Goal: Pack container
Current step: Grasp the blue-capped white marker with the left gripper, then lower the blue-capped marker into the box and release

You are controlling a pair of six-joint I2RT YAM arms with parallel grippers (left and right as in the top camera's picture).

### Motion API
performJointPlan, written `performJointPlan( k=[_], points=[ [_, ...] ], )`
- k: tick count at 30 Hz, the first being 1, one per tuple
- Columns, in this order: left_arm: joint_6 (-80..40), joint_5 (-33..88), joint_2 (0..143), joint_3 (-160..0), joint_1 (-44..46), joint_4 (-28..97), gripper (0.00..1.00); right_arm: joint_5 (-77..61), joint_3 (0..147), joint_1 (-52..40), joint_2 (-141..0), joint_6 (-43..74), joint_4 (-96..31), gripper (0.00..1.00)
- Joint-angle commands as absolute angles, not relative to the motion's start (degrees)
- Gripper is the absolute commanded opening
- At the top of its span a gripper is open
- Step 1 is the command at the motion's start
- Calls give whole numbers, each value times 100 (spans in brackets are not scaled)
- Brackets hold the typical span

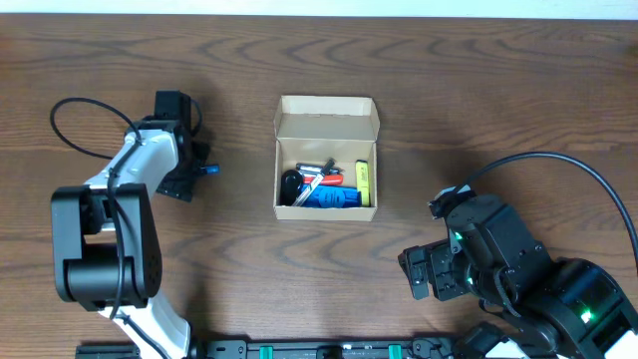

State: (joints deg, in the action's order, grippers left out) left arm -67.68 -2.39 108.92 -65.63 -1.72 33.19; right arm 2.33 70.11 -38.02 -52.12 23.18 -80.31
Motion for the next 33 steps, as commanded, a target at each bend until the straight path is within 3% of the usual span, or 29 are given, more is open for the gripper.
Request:
performJointPlan(
  k=[1,14,25,33],
  points=[
    [-6799,32,11389,-6423,-224,3258,58,255,7050,-3850,-5214,2241,-8042,99],
    [-6488,113,11338,-6431,-224,3669,6,255,7050,-3850,-5214,2241,-8042,99],
    [-4976,108,10178,-6519,-220,4171,6,255,7050,-3850,-5214,2241,-8042,99],
    [-1900,381,8477,-6554,198,3555,6,255,7050,-3850,-5214,2241,-8042,99]
  ],
)
